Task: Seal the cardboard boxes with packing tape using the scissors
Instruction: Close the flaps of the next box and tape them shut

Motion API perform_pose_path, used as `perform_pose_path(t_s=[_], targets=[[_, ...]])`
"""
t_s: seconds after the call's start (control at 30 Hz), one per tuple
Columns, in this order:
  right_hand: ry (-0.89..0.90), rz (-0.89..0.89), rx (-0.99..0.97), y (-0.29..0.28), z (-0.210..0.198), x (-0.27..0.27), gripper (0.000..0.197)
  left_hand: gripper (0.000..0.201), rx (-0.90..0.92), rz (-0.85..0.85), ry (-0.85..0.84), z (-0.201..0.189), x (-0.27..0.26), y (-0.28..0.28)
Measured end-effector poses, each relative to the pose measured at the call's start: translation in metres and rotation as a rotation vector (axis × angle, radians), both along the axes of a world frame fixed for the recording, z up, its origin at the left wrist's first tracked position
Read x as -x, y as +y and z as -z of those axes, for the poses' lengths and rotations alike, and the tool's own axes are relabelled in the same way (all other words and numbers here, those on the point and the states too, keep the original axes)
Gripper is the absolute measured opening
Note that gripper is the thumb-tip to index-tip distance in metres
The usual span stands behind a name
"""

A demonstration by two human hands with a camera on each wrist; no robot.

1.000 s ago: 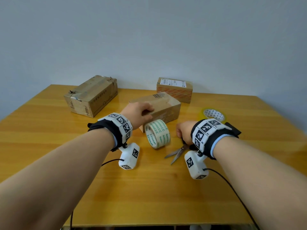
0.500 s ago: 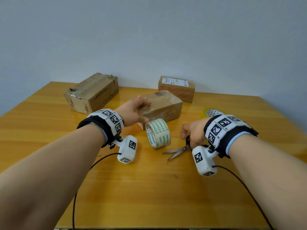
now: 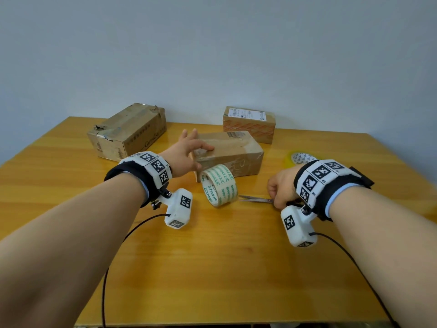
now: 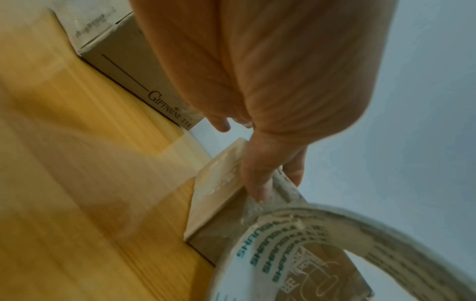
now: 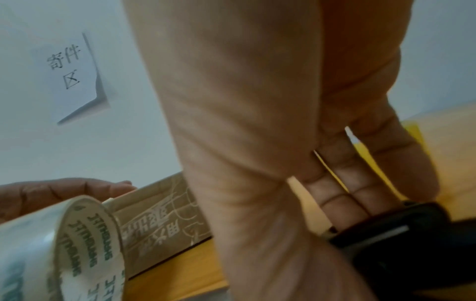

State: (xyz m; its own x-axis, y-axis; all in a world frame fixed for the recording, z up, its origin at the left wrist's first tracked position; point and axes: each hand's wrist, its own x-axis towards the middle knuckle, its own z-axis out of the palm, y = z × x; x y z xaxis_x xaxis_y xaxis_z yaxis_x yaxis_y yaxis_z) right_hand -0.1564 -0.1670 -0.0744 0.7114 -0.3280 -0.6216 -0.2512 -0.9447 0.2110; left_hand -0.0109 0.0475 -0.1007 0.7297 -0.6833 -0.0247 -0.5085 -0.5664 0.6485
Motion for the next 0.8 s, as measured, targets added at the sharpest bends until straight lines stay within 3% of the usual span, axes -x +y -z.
perform_pose_path(t_s=[0.13,0.3,0.37,0.47,0.5,0.67,0.8], targets=[[-0.031,0.109,-0.148,-0.011,-0.001,0.000,0.025,0.086,-0.016,-0.034,0.003,0.000,0.005,0.003],[-0.175,0.435,-0.636,-0.015,0.000,0.003,0.010,0.102,0.037,-0.198,0.050,-0.001,0.013,0.000],[-0.205,0.533,-0.757,-0.019,0.000,0.005,0.013,0.092,0.058,-0.311,0.048,-0.002,0.010,0.002],[-0.218,0.640,-0.890,-0.023,-0.001,0.009,0.018,0.036,0.094,-0.448,0.149,-0.008,0.015,0.005],[-0.230,0.696,-0.953,-0.024,-0.001,0.011,0.020,0.026,0.054,-0.459,0.210,-0.009,0.019,0.006],[-0.384,0.849,-1.067,-0.023,-0.007,0.018,0.028,0.063,-0.047,-0.391,0.562,-0.008,0.049,0.008],[-0.472,0.826,-1.083,-0.018,-0.014,0.017,0.026,0.049,0.061,-0.333,0.649,-0.009,0.060,-0.002]])
